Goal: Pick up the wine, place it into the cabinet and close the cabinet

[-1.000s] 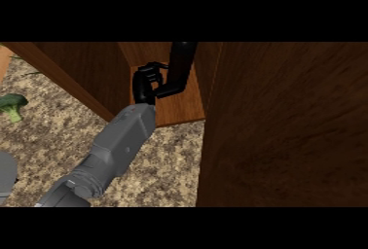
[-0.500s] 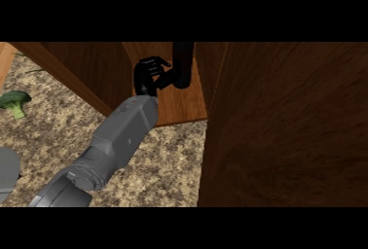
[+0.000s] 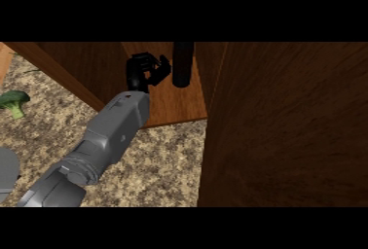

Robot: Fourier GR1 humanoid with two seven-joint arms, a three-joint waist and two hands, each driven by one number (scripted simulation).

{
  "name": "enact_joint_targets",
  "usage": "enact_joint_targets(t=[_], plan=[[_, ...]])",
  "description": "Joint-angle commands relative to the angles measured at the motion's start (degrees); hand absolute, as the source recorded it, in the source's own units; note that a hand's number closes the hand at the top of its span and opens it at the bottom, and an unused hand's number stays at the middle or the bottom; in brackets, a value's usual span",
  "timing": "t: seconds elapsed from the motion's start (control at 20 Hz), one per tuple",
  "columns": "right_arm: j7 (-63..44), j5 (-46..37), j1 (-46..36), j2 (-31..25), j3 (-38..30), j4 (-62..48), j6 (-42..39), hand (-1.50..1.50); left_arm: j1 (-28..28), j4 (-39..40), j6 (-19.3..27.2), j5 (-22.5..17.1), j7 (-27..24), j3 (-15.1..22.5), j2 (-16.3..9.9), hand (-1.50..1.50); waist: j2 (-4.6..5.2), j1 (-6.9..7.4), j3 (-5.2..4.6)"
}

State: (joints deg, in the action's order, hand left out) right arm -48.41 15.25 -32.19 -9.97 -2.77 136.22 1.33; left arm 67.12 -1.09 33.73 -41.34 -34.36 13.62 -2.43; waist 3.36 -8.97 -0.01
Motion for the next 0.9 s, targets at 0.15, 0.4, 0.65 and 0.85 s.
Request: enact_joint_targets(t=[0.15,0.4,0.65,0.85], plan=[[0.0,1.2,-0.2,0.2,-0.1,1.5,-0.1,-1.5,-0.8,1.1,5.9,4.4,0.3,4.1,-3.9,1.5,0.52,-0.49,-0.03],[-0.5,1.3,0.2,0.4,0.2,2.3,0.0,-1.5,-2.6,1.1,8.8,5.4,2.4,5.0,-4.2,1.5,0.73,-1.54,-0.11],[0.0,0.8,-1.4,-0.3,0.4,0.4,-0.9,-1.5,-3.2,1.1,10.7,7.1,3.3,6.6,-4.7,1.5,1.12,-0.98,-0.2],[0.3,0.4,-0.9,1.5,1.8,0.7,-0.1,-1.5,-3.0,1.0,5.9,7.4,4.6,6.8,-4.0,-1.5,0.92,-0.59,-0.29]])
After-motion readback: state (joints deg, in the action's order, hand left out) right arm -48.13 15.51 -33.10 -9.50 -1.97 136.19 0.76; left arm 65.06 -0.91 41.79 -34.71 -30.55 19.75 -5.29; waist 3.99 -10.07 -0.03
